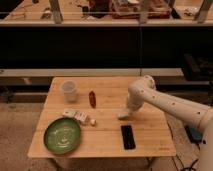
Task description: Wipe the white sponge on the table
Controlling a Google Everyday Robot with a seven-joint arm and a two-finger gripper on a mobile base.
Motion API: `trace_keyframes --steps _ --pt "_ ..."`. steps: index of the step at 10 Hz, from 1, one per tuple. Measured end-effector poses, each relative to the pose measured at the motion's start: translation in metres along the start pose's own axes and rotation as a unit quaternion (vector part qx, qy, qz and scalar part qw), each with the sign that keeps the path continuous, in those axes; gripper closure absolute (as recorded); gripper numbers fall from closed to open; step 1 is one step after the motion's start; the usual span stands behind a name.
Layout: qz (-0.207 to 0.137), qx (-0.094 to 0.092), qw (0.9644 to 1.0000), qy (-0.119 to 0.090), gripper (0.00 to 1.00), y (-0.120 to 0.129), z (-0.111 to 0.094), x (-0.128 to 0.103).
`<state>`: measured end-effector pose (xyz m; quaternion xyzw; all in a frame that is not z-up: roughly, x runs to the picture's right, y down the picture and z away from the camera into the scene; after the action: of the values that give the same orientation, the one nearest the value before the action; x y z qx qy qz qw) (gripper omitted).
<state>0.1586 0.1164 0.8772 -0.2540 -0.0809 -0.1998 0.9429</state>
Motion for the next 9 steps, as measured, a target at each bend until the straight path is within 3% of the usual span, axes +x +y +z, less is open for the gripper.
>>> trace_keyframes --steps 1,5,7,9 --pt "0.012 -0.001 0.9999 0.007 0.96 -0.005 -0.004 0.002" --pt "0.077 -0.01 0.9964 0.034 0.96 -0.015 -0.022 0.069" --pt "0.112 -0.011 0.993 0.036 0.96 -0.013 -0.023 0.106" --pt "0.132 0.0 0.9911 0.022 0.96 -0.016 -0.026 0.119"
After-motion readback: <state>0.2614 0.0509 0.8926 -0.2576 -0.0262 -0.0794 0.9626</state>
